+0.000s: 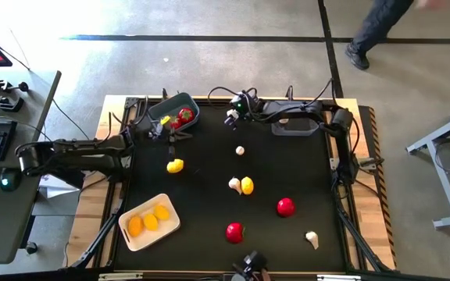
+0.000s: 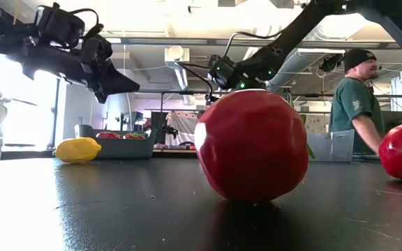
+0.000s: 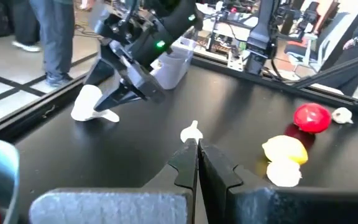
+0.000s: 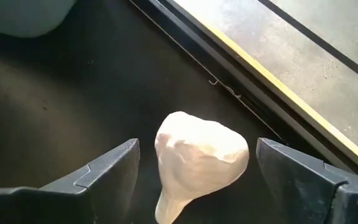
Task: Sort produce into baskets
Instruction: Put the white garlic into the transparent bin
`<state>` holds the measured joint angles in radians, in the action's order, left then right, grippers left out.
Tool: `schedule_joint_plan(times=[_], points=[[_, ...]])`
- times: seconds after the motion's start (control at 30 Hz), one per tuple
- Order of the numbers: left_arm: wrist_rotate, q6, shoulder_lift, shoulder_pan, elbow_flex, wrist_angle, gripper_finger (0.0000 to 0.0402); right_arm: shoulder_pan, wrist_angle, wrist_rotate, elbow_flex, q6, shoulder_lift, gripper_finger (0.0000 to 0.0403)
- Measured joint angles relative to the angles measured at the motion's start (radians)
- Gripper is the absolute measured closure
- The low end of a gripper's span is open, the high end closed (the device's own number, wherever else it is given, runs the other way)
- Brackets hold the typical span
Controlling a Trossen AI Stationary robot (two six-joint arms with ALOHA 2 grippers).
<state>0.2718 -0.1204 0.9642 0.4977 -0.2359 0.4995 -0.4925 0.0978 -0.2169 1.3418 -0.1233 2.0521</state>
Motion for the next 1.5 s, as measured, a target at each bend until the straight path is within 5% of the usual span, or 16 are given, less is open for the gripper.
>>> schedule_joint_plan(times=[0.73,1.07,1.5], points=[[-0.014,0.012,0.0,0.033,0.0,-0.001,0.0401,-0.058,0.021,0.133,0.0,0.016,-0.013,0.0243],[-0.014,0.002,0.0,0.033,0.001,-0.002,0.0401,-0.058,0.155,0.156,0.0,0.019,-0.17,0.0282],[-0.017,0.019,0.001,0.033,0.002,0.008,0.0401,-0.057,0.765,-0.152,-0.044,-0.093,-0.548,0.0284]])
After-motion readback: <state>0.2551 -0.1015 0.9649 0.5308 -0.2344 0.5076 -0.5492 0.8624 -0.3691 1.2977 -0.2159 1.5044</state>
